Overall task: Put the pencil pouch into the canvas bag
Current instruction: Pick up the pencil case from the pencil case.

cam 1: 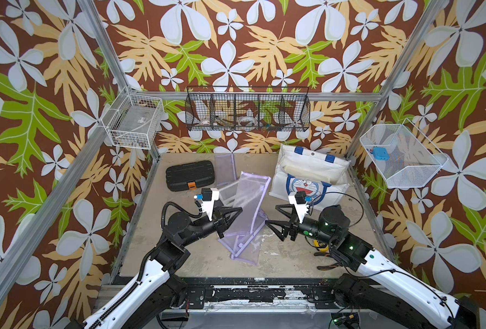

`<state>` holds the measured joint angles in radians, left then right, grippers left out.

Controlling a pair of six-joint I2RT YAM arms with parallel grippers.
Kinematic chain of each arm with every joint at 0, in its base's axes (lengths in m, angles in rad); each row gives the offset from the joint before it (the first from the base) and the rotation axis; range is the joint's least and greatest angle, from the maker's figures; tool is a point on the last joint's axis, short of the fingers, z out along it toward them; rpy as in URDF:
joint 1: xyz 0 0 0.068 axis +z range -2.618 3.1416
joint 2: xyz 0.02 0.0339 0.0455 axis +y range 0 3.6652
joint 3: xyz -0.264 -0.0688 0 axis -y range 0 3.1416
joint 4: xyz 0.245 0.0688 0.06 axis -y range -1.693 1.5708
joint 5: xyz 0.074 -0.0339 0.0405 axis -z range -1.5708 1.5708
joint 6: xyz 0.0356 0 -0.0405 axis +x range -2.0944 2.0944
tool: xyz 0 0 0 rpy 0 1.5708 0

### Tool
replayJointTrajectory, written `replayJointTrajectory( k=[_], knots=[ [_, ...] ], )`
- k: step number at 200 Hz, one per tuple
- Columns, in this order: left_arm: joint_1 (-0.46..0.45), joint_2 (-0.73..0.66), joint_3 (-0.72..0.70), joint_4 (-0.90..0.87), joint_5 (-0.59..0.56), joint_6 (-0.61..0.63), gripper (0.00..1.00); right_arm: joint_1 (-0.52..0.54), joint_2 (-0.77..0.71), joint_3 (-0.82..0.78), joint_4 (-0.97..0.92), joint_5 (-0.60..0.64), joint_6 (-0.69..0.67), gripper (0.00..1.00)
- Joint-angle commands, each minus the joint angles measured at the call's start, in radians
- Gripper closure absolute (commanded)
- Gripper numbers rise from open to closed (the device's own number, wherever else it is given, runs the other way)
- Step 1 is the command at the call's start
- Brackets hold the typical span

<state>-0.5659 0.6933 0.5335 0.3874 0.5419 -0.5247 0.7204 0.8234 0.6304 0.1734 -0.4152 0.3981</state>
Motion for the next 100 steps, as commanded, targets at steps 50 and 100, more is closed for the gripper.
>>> replayJointTrajectory(
  k=[50,100],
  knots=[
    [-0.046,0.016,-0.014,0.34,0.234,-0.123,1.0,0.001,-0.023,-0.049,0.403,-0.229,0.176,0.09],
    [-0.062,0.036,-0.04,0.404,0.24,-0.156,1.0,0.001,-0.02,-0.073,0.482,-0.238,0.201,0.46]
  ],
)
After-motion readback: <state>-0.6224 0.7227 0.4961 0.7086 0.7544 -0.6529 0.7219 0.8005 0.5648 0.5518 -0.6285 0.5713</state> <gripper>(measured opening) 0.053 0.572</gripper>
